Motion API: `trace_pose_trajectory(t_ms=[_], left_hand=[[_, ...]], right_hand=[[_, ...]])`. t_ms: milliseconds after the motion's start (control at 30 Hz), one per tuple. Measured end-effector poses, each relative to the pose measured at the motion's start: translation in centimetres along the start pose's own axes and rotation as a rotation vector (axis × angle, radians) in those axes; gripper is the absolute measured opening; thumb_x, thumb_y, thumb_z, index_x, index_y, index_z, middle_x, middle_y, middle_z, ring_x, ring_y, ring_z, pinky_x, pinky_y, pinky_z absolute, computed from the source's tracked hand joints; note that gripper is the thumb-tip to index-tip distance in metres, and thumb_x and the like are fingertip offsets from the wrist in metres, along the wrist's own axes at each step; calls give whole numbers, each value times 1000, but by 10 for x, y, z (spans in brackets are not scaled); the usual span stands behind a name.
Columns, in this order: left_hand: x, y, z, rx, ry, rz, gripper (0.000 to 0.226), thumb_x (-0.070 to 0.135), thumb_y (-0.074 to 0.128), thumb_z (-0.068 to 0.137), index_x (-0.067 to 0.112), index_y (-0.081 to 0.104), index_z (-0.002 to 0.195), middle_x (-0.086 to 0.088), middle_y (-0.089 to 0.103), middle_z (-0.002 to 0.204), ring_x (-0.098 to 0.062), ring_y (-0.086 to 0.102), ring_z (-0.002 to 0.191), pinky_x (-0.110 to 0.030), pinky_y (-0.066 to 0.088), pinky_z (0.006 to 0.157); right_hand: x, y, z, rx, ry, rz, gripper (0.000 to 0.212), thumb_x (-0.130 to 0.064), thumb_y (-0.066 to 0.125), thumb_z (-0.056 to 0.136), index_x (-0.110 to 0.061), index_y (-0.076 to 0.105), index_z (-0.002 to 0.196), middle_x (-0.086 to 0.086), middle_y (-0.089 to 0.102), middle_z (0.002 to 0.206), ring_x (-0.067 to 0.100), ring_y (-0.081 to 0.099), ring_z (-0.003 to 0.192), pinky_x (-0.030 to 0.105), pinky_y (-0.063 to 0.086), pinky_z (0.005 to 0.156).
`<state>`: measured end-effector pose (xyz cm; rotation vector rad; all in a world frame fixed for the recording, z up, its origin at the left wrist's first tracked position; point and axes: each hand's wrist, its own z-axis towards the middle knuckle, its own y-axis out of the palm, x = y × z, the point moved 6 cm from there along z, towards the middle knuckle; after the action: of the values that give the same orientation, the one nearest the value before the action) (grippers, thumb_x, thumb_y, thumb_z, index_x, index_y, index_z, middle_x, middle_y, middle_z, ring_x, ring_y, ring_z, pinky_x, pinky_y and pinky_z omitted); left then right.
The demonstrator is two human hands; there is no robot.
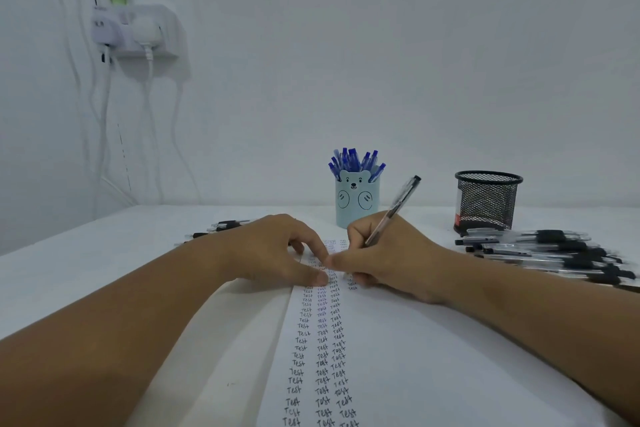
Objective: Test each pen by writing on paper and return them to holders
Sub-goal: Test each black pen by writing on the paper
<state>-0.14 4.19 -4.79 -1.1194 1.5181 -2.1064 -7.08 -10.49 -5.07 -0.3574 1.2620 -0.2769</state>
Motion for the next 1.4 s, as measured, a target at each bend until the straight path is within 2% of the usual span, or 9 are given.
trace_pose_trajectory(t_ms=[167,433,833,933,1100,1267,1400], left_hand=[[1,1,0,-16,-3,-10,27,51,84,74,46,75,99,21,61,107,2,54,110,-28,47,98],[1,1,-1,-21,-15,1,29,50,83,76,45,75,104,22,60,112,4,53,112,-26,46,99],[-1,2,1,-30,-15,-22,29,51,84,75,47,74,102,23,61,113,5,53,111,-29,47,99],[-1,1,0,-20,-12,-18,29,51,84,75,46,74,102,23,60,112,4,54,111,-28,47,99],[1,1,-1,-21,-9,-12,29,50,84,75,45,75,102,23,60,112,4,54,111,-26,47,97],[1,0,-1,-21,-17,-8,28,51,83,76,47,74,102,23,60,113,5,54,111,-29,47,101],[1,1,-2,-27,-20,-9,28,52,83,75,48,74,101,22,59,114,4,54,112,-31,47,102]], right_hand=[[2,0,1,-4,12,-125,24,2,70,78,-5,55,60,10,57,50,14,46,44,19,40,46],[4,0,2,-24,24,-128,36,6,67,77,-12,48,53,7,53,47,12,47,42,17,38,44],[1,3,1,-73,6,-168,31,5,67,78,-7,50,55,7,53,50,8,47,40,17,38,44],[0,2,1,-62,-1,-164,25,4,68,79,-2,53,60,12,54,55,8,45,40,16,36,43],[2,2,1,-57,-18,-175,32,2,69,79,-11,51,54,8,57,53,11,45,43,17,36,45],[1,2,4,-43,-37,-233,39,0,70,78,-17,48,51,1,52,49,10,46,45,18,38,47],[3,1,4,-32,-45,-199,34,2,69,77,-13,49,53,3,50,49,17,46,51,20,36,48]])
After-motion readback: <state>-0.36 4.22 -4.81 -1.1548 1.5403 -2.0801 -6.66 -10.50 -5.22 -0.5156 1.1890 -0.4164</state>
